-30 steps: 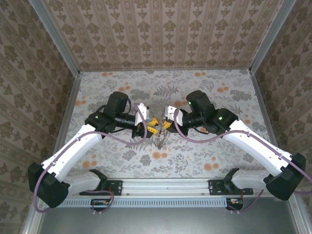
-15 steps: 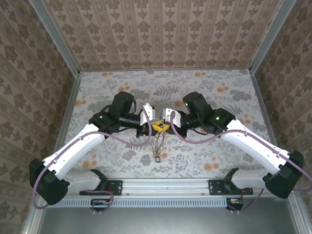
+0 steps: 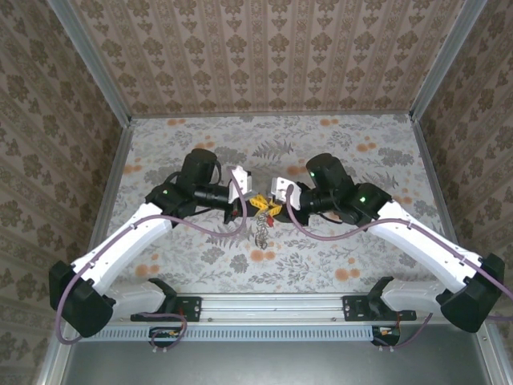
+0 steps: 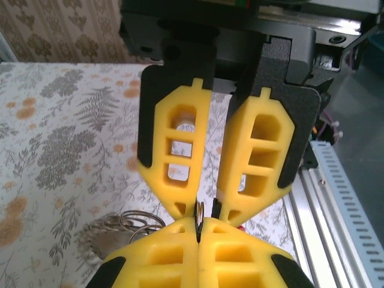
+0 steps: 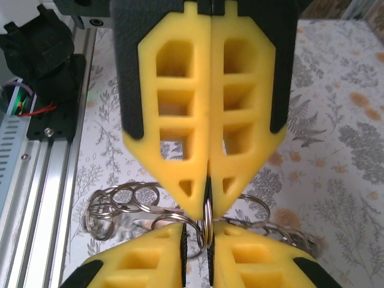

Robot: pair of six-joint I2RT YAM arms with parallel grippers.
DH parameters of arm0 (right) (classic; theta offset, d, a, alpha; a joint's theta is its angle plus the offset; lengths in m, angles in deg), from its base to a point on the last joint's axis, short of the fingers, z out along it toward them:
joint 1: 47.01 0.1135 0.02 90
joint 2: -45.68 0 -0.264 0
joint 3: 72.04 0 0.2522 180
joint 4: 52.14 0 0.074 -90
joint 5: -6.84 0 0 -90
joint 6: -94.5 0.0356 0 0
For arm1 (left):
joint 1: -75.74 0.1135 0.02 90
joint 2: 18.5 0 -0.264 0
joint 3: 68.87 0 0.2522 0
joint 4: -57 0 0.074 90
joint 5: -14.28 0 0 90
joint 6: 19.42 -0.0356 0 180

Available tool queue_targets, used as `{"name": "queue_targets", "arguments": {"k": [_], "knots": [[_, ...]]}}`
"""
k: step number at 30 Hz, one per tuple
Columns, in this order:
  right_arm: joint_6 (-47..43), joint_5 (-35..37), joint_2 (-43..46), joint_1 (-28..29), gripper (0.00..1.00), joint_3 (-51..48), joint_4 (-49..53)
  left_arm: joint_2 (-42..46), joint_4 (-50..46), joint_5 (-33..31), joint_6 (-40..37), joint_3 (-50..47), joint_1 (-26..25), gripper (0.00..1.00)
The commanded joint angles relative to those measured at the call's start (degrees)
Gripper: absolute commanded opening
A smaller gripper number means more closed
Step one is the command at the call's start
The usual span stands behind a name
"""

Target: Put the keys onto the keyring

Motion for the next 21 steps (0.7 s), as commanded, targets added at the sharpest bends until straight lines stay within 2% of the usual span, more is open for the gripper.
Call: {"name": "queue_targets", "arguments": {"k": [1, 6, 10, 18, 21], "knots": [[2.9, -2.8, 2.8, -0.4, 0.20, -1.9, -3.4, 3.1, 11.1, 6.7, 6.3, -2.4, 1.5, 0.00], [5.5, -3.1, 4.6, -0.4, 0.20, -4.4, -6.8, 3.5, 17.2, 10.3, 9.2, -4.7, 1.7, 0.00], [6.6, -3.6, 4.4, -0.4, 0.15, -4.6, -8.0, 4.2, 23.3, 11.3, 12.1, -7.0, 1.6, 0.00], [7.8, -4.2, 4.2, -0.4, 0.14, -4.9, -11.2, 4.1, 28.3, 11.7, 13.3, -9.3, 0.3, 0.00], [7.5, -4.9, 4.4, -0.5, 0.07, -5.2, -12.0, 3.9, 31.0, 11.3, 14.4, -10.4, -0.4, 0.00]]}}
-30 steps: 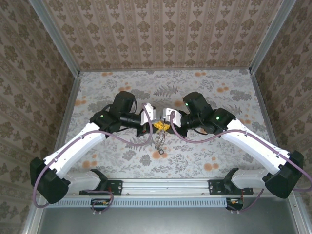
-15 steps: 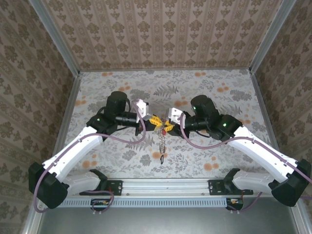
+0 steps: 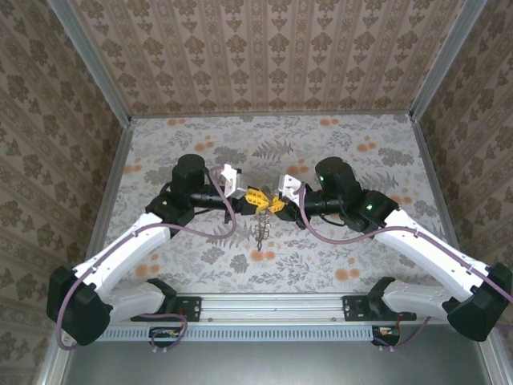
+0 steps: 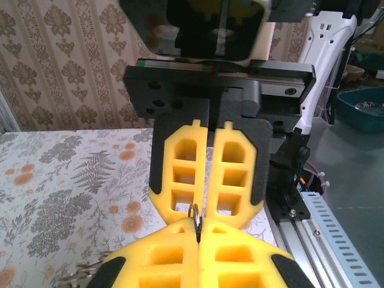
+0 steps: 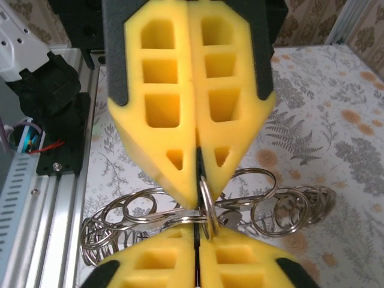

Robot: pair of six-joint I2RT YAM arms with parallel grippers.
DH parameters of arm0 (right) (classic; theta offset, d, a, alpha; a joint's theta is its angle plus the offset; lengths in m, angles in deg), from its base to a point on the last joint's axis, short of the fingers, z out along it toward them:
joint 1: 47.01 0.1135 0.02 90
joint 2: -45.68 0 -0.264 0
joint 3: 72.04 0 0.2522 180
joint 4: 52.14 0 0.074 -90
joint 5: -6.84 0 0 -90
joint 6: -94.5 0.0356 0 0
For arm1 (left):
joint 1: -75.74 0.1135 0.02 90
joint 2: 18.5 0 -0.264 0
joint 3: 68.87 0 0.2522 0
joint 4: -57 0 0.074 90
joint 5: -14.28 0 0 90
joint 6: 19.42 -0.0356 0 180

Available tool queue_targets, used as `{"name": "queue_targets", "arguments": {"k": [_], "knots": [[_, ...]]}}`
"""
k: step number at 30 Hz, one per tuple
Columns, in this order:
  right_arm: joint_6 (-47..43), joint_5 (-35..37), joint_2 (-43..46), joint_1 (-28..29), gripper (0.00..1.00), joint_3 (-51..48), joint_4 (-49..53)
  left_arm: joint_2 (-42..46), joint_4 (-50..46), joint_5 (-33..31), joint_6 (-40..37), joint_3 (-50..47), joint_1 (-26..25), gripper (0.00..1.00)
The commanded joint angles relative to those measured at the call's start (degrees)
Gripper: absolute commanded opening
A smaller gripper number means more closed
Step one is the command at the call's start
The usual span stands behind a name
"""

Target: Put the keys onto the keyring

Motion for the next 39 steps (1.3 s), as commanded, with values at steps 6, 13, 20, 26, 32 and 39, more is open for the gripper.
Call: {"name": "queue_targets", "arguments": {"k": [6, 13, 20, 26, 32, 39], "knots": [[0.3, -2.1, 4.9, -1.9, 0.13, -4.3, -7.6, 1.2, 6.2, 2.6, 2.3, -1.1, -1.9, 0.00], [1.2, -2.6, 8.6, -4.2, 0.22, -6.6, -8.8, 1.0, 5.6, 3.8, 2.0, -0.7, -1.8, 0.00], [1.6, -5.9, 6.8, -4.1, 0.23, -5.5, -9.4, 0.5, 6.7, 3.5, 3.0, -0.4, -1.9, 0.00], [0.3, -7.8, 5.1, -4.0, 0.35, -4.8, -7.9, 0.5, 6.9, 2.9, 3.4, -0.3, -1.9, 0.00], [-0.7, -9.4, 3.9, -3.9, 0.31, -4.1, -7.9, 0.5, 6.7, 1.9, 3.8, -0.3, -1.9, 0.00], [-2.9, -9.9, 5.7, -3.7, 0.30, -4.0, -6.1, -0.3, 6.0, 1.8, 3.4, 0.1, -1.9, 0.00]]}}
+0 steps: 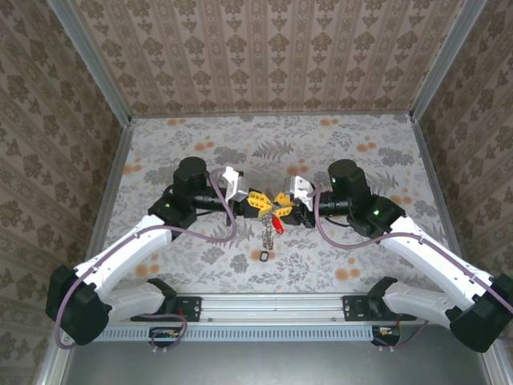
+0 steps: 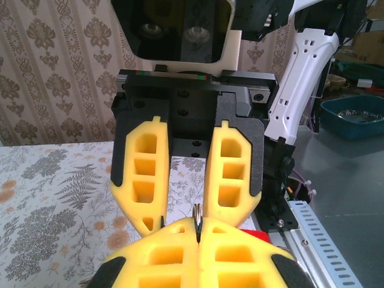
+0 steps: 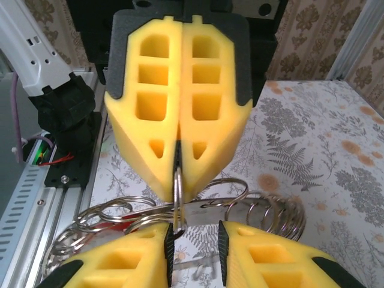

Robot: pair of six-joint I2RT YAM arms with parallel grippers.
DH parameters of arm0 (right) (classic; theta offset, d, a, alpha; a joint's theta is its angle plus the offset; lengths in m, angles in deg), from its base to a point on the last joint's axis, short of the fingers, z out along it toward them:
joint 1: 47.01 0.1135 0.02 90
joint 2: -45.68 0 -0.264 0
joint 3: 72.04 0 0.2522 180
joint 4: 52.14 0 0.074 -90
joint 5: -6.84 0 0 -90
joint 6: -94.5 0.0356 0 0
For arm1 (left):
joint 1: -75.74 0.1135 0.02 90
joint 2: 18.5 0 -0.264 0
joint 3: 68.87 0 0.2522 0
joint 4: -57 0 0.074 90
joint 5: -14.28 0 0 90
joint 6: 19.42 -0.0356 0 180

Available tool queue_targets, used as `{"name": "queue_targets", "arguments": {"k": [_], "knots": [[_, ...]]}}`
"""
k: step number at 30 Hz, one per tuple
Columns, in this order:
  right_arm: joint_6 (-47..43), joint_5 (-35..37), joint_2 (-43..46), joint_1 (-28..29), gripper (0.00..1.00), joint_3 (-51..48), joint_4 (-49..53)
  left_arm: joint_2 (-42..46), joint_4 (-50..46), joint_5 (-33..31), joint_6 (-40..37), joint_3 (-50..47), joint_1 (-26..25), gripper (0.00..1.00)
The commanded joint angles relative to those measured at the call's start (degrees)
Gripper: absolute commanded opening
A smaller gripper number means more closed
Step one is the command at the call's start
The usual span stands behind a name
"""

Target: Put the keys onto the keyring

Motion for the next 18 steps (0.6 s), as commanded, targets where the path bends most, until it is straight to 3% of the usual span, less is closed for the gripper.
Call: {"name": "queue_targets", "arguments": {"k": [1, 6, 18], "knots": [[-2.0, -1.5, 1.9, 0.4, 0.29, 1.9, 1.6, -0.5, 1.4, 0.6, 0.4, 1.2, -0.3, 0.00], [-2.9, -1.0, 2.0, 0.4, 0.21, 2.2, 3.0, -1.0, 1.2, 1.2, 0.3, 1.6, -0.3, 0.00], [-2.6, -1.3, -1.0, 0.5, 0.11, 3.3, 2.9, -1.4, 1.9, 1.5, 1.0, 1.9, -0.5, 0.00]]}}
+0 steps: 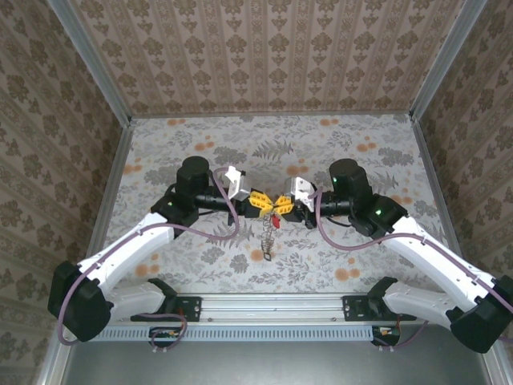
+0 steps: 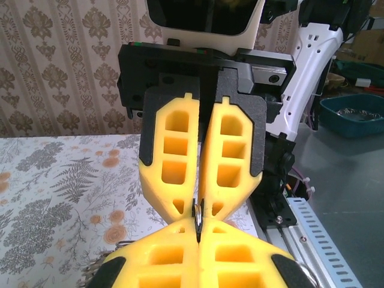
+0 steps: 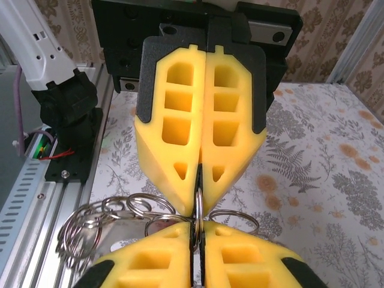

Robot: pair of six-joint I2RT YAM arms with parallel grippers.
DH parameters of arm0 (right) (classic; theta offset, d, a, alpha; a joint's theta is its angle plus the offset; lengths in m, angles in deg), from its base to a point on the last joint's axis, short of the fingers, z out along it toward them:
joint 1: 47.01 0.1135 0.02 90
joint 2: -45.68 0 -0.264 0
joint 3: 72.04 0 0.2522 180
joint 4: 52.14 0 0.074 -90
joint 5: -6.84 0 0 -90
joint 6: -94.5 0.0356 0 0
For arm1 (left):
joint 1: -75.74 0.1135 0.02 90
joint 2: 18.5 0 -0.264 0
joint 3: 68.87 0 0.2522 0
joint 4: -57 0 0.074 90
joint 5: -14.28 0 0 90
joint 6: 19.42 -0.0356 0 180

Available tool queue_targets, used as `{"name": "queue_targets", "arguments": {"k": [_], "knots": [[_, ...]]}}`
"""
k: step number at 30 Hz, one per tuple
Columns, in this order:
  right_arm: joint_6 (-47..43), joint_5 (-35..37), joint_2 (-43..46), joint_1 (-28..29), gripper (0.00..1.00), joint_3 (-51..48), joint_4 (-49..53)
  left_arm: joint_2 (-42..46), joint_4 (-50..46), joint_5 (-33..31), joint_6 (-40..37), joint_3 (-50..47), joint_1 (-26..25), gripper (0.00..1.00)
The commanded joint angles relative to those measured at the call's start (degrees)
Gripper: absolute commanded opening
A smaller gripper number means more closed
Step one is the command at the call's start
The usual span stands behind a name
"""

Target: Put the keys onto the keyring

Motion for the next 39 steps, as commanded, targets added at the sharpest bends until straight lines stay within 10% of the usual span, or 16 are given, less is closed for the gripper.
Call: {"name": "queue_targets", "arguments": {"k": [1, 11, 39], "knots": [[-0.6, -0.7, -1.2, 0.5, 0.05, 2.0, 1.0, 0.3, 2.0, 1.0, 1.0, 1.8, -0.5, 0.00], [-4.6, 10.1, -4.1, 1.6, 0.00, 9.3, 14.8, -1.1, -32.7, -10.6, -18.6, 11.4, -1.2, 0.25], [-7.4, 21.5, -7.6, 8.1, 0.00, 13.3, 15.5, -4.4, -30.6, -15.0, -14.3, 13.3, -2.9, 0.27]]}}
